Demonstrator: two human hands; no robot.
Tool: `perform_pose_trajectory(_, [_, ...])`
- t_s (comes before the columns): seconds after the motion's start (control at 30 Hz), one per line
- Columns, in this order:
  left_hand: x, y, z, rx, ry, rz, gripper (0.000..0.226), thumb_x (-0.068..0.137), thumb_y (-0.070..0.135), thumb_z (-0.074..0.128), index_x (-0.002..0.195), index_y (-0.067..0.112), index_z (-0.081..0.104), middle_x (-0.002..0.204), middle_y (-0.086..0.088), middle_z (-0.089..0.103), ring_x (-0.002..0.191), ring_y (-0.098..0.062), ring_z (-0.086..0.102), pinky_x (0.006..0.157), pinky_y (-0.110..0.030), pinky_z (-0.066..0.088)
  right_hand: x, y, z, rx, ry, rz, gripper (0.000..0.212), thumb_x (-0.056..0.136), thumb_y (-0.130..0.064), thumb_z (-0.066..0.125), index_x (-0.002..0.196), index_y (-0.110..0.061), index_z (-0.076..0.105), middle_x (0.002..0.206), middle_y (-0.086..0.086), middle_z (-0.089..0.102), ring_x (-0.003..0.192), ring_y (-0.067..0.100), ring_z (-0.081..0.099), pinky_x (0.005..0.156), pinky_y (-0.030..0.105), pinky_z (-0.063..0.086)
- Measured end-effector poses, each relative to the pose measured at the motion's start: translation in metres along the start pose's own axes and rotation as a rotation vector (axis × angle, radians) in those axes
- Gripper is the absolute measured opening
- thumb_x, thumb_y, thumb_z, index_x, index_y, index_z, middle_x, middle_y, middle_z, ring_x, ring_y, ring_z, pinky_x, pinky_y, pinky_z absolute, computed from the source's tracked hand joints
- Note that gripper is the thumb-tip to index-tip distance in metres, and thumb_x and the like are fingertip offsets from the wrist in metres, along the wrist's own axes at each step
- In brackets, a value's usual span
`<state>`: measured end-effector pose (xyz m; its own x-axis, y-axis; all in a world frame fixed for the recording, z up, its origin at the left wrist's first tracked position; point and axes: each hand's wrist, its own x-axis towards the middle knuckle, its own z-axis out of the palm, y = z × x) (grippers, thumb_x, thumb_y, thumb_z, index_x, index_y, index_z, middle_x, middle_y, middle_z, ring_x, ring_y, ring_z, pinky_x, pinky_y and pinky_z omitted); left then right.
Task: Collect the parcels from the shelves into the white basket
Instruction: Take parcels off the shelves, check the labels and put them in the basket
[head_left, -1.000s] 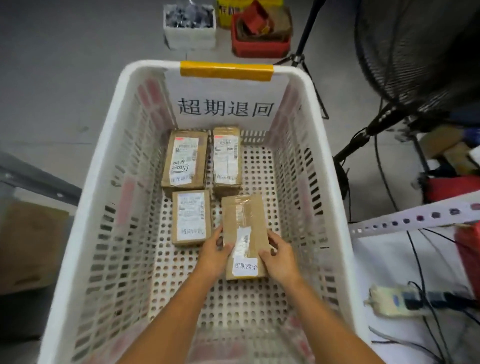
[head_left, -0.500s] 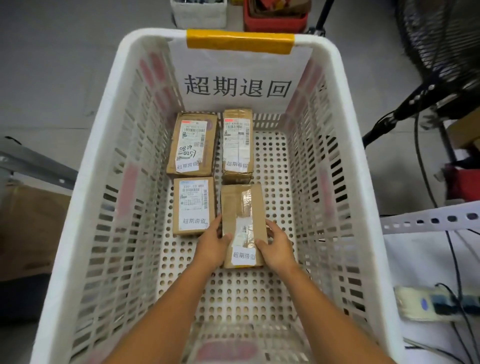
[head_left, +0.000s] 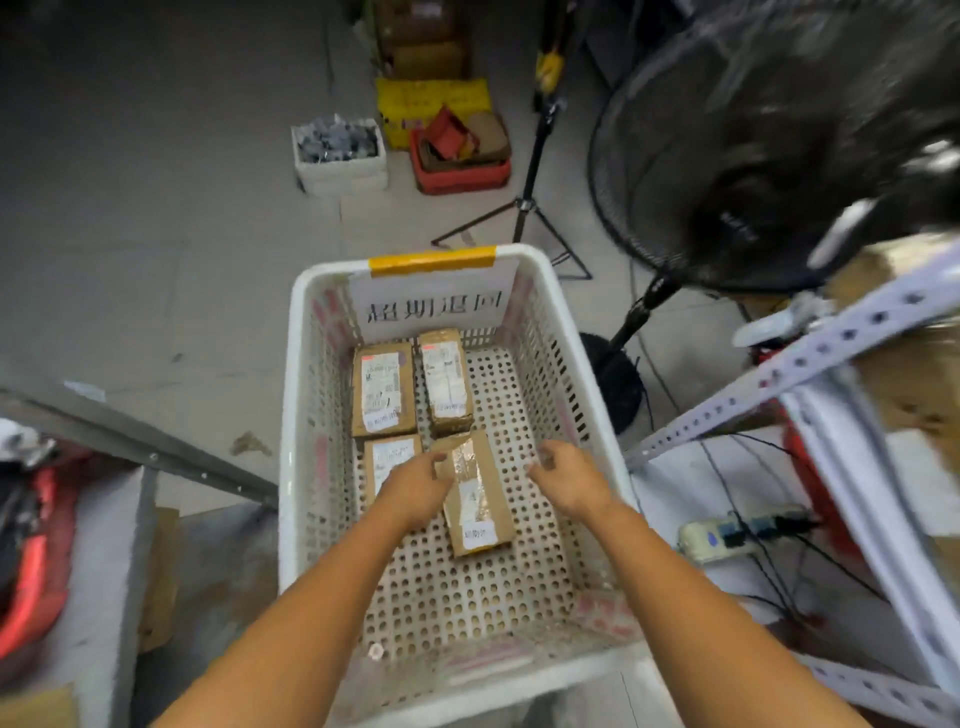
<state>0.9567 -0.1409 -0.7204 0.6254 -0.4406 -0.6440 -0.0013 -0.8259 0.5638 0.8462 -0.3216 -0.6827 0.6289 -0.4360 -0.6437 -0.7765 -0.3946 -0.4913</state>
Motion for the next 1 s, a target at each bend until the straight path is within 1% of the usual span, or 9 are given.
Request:
perform_pose_trajectory(0.07, [-0.025,0.031,-0.030,0.138,-0.005,0.098,0.046,0.098,0.036,0.047,0.141,0.021,0.042,0.128,-0.006,0.059,0.100,-0.019,0.061,0.081,-0.028,0.046,-0.039,-0.018,-0.031,-0.053,0.058,-0.022,0.052,0.097,-0.033,0.054,0.144,-0.014,0.042,0.143,0.009,0.050,0.125,0.027,0.051,0.104,0.036,0.043])
perform_pose_trajectory(0.13, [-0.052,0.064,-0.056,0.257,-0.007,0.174,0.046,0.098,0.037,0.047,0.141,0.021,0.041,0.137,-0.008,0.053,0.113,-0.025,0.057,0.083,-0.031,0.045,-0.081,-0.031,-0.059,-0.088,0.107,-0.037,0.053,0.098,-0.035,0.052,0.144,-0.014,0.041,0.141,0.009,0.051,0.123,0.029,0.052,0.100,0.037,0.044])
perform_pose_trajectory(0.33, [-0.163,0.154,-0.095,0.481,0.101,0.388,0.049,0.097,0.041,0.047,0.142,0.022,0.041,0.135,-0.008,0.055,0.117,-0.027,0.055,0.095,-0.039,0.047,-0.212,-0.039,-0.124,-0.127,0.273,-0.061,0.052,0.099,-0.037,0.049,0.145,-0.017,0.039,0.141,0.008,0.051,0.124,0.029,0.050,0.098,0.039,0.044])
perform_pose_trajectory(0.5, [-0.265,0.198,-0.089,0.666,0.147,0.530,0.046,0.099,0.037,0.044,0.141,0.022,0.040,0.131,-0.005,0.057,0.109,-0.024,0.058,0.084,-0.037,0.052,-0.326,-0.017,-0.146,-0.170,0.433,-0.111,0.041,0.096,-0.037,0.050,0.130,-0.015,0.053,0.128,0.010,0.060,0.114,0.029,0.055,0.092,0.035,0.045])
perform_pose_trajectory(0.57, [-0.304,0.212,-0.073,0.712,0.171,0.573,0.044,0.099,0.035,0.043,0.141,0.024,0.040,0.126,-0.004,0.059,0.101,-0.022,0.061,0.080,-0.038,0.055,-0.376,0.002,-0.149,-0.168,0.485,-0.123,0.038,0.095,-0.037,0.049,0.126,-0.014,0.055,0.124,0.012,0.061,0.110,0.029,0.057,0.090,0.037,0.047])
perform_pose_trajectory(0.7, [-0.388,0.251,-0.018,0.790,0.124,0.686,0.044,0.096,0.038,0.046,0.139,0.026,0.043,0.126,-0.003,0.060,0.104,-0.023,0.061,0.082,-0.035,0.053,-0.483,0.061,-0.156,-0.170,0.562,-0.078,0.044,0.096,-0.034,0.046,0.136,-0.018,0.050,0.135,0.012,0.055,0.119,0.032,0.053,0.097,0.044,0.046])
perform_pose_trajectory(0.77, [-0.427,0.274,0.015,0.782,0.102,0.795,0.044,0.095,0.038,0.048,0.138,0.027,0.046,0.128,-0.002,0.060,0.108,-0.023,0.060,0.086,-0.034,0.051,-0.534,0.096,-0.168,-0.170,0.613,-0.037,0.041,0.095,-0.032,0.045,0.132,-0.017,0.053,0.136,0.010,0.055,0.119,0.031,0.053,0.096,0.042,0.046])
perform_pose_trajectory(0.9, [-0.503,0.338,0.086,0.749,0.080,1.000,0.041,0.095,0.035,0.050,0.135,0.025,0.050,0.125,-0.002,0.061,0.114,-0.023,0.056,0.096,-0.034,0.045,-0.637,0.174,-0.204,-0.128,0.770,0.102,0.039,0.095,-0.032,0.050,0.129,-0.016,0.056,0.130,0.010,0.059,0.115,0.030,0.056,0.093,0.034,0.046])
perform_pose_trajectory(1.0, [-0.555,0.397,0.146,0.794,0.028,1.160,0.042,0.094,0.039,0.050,0.135,0.027,0.049,0.128,-0.002,0.060,0.115,-0.024,0.056,0.095,-0.034,0.045,-0.713,0.235,-0.230,-0.042,0.885,0.265,0.045,0.094,-0.035,0.051,0.136,-0.020,0.050,0.128,0.009,0.061,0.115,0.030,0.058,0.096,0.033,0.046])
